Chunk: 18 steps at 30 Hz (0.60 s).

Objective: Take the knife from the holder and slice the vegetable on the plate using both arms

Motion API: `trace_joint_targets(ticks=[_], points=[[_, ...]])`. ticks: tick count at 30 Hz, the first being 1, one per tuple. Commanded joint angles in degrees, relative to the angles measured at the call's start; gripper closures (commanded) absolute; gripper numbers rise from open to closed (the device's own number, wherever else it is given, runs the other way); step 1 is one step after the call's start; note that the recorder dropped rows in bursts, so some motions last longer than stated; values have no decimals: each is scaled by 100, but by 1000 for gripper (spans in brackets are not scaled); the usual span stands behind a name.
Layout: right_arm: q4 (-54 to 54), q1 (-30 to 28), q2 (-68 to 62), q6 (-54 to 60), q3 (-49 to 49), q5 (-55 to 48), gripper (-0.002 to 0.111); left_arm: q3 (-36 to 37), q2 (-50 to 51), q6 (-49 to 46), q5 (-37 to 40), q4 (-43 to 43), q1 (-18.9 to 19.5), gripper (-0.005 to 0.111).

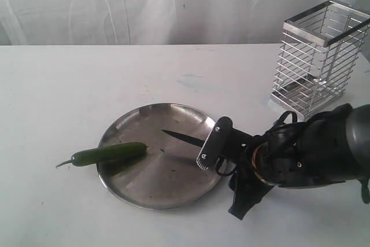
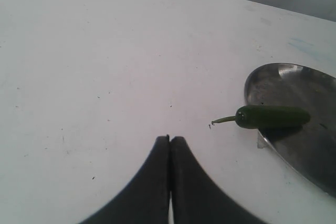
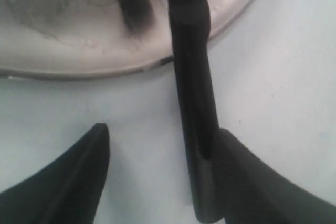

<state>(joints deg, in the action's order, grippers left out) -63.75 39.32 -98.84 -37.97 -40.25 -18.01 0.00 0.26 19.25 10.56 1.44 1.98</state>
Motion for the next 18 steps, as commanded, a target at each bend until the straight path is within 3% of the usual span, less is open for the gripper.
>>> trace_joint_targets(ticks=[1,10,13,16,18], points=[[-50,-66,-299,31,-116,-25,53,0,-26,-7,17,-21,-45,107],[-50,-352,-601,7,-396,25,56,0,-26,-7,17,-21,-45,107],[-50,-394,-713,-86,-396,100,78,0,-26,-7,17,-21,-45,107],[-50,-394,-739,-86,-396,189,108,0,-26,-7,17,-21,-45,107],[-66,-394,-739,-74,-428,227,108,0,-26,-7,17,-21,-45,107]])
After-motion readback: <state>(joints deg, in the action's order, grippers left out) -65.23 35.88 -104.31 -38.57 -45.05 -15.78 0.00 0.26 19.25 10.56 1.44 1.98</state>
